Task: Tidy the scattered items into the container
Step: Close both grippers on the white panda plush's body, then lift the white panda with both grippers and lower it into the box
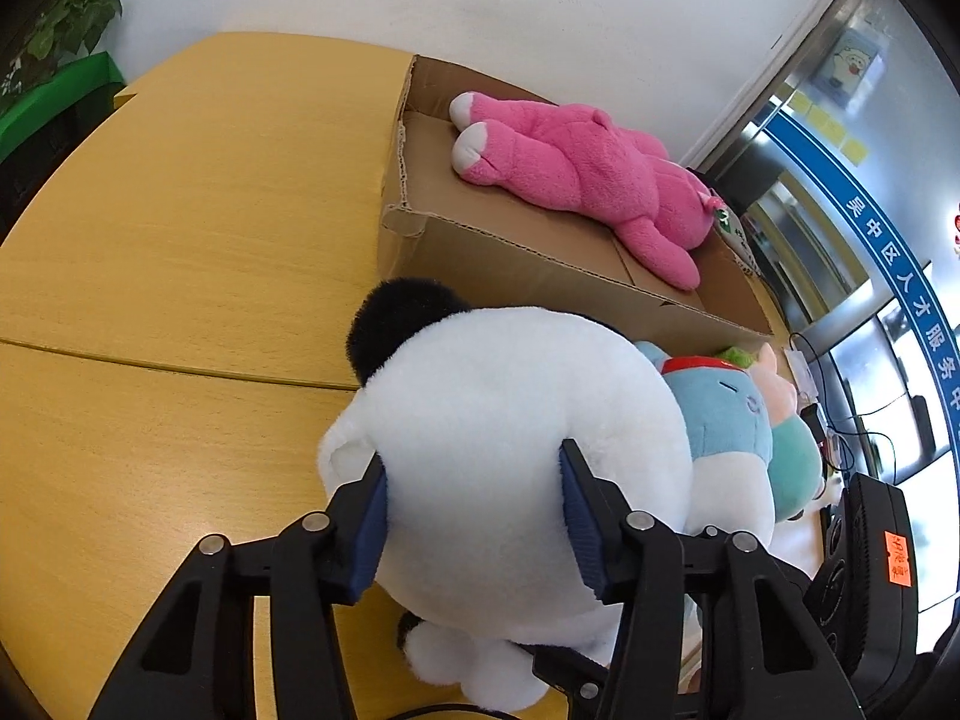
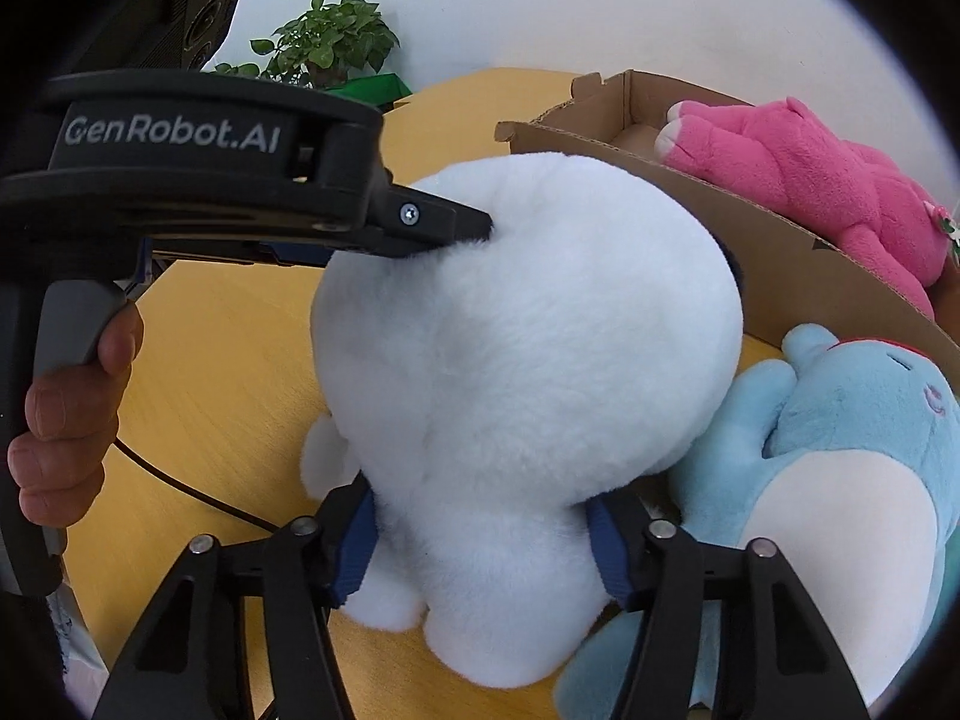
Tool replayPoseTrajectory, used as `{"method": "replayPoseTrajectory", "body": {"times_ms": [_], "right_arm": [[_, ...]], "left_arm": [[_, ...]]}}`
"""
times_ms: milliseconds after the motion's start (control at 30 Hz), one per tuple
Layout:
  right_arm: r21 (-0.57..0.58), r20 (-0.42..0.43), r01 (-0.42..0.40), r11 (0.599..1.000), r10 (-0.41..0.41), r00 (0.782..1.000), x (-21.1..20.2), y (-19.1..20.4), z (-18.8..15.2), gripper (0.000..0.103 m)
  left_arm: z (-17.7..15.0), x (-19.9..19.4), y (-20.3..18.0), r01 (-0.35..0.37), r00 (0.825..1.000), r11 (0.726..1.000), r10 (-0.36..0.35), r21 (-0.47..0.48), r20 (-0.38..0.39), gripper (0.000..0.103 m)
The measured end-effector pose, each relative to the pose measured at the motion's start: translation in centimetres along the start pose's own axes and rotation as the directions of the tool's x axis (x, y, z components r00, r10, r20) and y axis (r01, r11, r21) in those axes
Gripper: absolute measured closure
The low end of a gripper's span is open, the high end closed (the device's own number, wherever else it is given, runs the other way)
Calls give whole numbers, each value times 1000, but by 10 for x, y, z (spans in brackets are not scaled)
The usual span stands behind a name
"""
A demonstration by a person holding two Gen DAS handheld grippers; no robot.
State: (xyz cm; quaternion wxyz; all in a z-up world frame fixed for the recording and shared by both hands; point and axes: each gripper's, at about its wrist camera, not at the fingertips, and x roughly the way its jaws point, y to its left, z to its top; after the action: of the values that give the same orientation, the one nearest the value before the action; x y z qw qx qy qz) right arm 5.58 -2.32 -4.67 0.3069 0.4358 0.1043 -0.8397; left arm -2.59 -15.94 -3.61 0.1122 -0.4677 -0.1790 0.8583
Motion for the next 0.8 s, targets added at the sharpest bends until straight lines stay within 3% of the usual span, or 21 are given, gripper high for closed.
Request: {"method": "replayPoseTrajectory", "body": {"times_ms": [267,400,800], "right_arm": [[14,39,-39,999,39,999,-25,9,-10,61],[15,102,-54,998,52,993,-48,9,0,61],[-27,324,14,1000,-5,946,-130,-16,64,61]], "left_arm": [[1,-31,-21,-8,998,999,6,36,61,57],[11,-62,-42,-8,992,997,-2,79,127,58],[93,-119,-109,-26,960,970,-44,243,278,58]]}}
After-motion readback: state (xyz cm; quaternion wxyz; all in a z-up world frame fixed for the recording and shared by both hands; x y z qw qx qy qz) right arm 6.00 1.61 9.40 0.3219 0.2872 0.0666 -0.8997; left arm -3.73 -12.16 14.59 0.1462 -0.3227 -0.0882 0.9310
